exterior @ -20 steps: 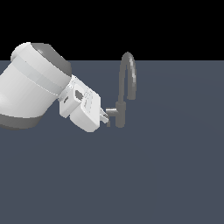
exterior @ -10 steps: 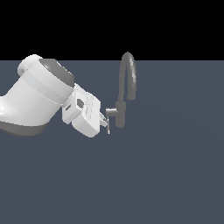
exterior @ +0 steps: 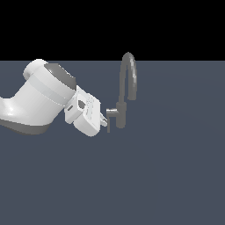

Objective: Turn on the faucet by rotating a designated handle.

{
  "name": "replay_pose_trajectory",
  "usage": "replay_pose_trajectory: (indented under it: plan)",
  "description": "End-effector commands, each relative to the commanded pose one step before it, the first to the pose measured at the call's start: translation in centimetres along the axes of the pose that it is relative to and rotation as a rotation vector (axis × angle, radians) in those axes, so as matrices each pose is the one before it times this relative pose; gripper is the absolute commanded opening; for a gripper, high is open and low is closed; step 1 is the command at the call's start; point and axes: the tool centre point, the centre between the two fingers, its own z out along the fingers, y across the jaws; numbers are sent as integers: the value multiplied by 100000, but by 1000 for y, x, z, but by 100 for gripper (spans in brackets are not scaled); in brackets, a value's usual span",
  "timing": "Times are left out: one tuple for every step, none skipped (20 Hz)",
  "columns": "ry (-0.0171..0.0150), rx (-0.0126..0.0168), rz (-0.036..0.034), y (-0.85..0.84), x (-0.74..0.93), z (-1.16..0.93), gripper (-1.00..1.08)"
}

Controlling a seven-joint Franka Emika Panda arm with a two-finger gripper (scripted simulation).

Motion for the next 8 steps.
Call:
replay_pose_trajectory:
  plan:
    - [1518,-2532,-1780,503,-818,2272,-100]
    - [33,-286,-87,-137,-187,274,-100]
    - [36,-301,-91,-137,-189,281,-100]
    - [35,-286,-87,-137,-186,273,-100]
    - [36,-293,-89,-137,-187,277,-100]
    - [36,-286,-87,-137,-185,272,-100]
    - [38,-285,-87,-137,-185,271,-100]
    - [0,0,0,0,0,0,-100]
